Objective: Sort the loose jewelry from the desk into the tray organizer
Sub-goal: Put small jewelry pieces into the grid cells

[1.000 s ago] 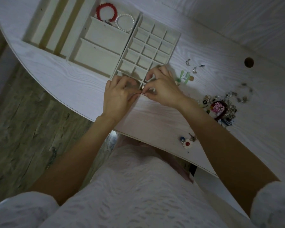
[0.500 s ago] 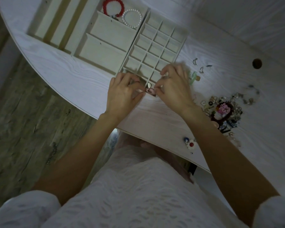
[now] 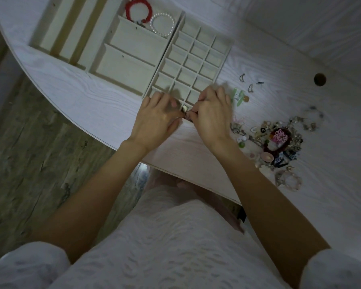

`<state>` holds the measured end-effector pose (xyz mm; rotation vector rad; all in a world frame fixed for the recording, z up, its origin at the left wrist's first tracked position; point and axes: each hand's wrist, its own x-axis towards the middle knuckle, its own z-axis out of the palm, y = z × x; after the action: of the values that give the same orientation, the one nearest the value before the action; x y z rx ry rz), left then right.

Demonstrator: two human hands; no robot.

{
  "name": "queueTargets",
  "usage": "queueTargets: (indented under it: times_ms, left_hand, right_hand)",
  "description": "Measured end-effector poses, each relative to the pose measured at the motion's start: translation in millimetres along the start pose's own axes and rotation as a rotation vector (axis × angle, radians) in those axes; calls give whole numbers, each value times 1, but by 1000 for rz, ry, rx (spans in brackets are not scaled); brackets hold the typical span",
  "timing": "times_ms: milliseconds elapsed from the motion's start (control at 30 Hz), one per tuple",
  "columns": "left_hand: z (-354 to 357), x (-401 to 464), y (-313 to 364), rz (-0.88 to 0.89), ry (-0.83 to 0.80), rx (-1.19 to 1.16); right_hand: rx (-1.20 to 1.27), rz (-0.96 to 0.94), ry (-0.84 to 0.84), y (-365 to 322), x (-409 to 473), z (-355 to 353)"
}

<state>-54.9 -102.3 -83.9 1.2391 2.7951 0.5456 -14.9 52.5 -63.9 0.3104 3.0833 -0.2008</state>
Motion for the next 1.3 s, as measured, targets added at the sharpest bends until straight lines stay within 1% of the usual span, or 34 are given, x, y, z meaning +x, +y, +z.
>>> queueTargets:
  times_ms: [133,233,333,433,500,600,667,700,767,833,900,1067,1100,1167,1233,1300]
  left_hand:
    - [3,2,2,24,-4,1]
    - [4,2,1,15,-9,-13]
    - [3,2,0,11,-3,-29]
    - [3,2,0,19,4,-45]
    - [3,2,0,8,24,-69]
    - [5,1,1,-21,70,-104]
    - [7,-2,3,-33,108,-102]
    - [9,-3,6,-35,122,-96]
    - [11,-5,10,-47,151,-89]
    - [12,-6,13,-74,177,-82]
    - [13,-7,14,-89,193,-72]
    - [12,-5,19,-121,219,-98]
    - [11,-4,22,-130,214,-119]
    - [10,-2,29,-138,192,-222]
    - [4,0,41,-184,118,-432]
    - [-1,1,53,-290,23,-675]
  right_hand:
    - [154,-42,96,2,-6,0]
    - [199,-91,81,4,-4,3]
    - [229,-100,59,5,-4,5]
    - [332,-67,70,9,-5,4]
    - [405,-42,115,19,-8,-1]
    - [478,79,152,51,-19,-12]
    - [427,157,134,75,-27,-15]
    - [379,178,92,83,-29,-14]
    - [284,166,-21,90,-28,-5]
    - [237,122,-79,87,-26,3]
    - [240,112,-50,83,-25,6]
    - [196,92,91,80,-31,0]
    - [242,99,110,79,-32,-2]
    - [429,134,83,76,-36,-10]
    - [646,157,-7,71,-38,-22]
    - [799,136,-51,61,-40,-34]
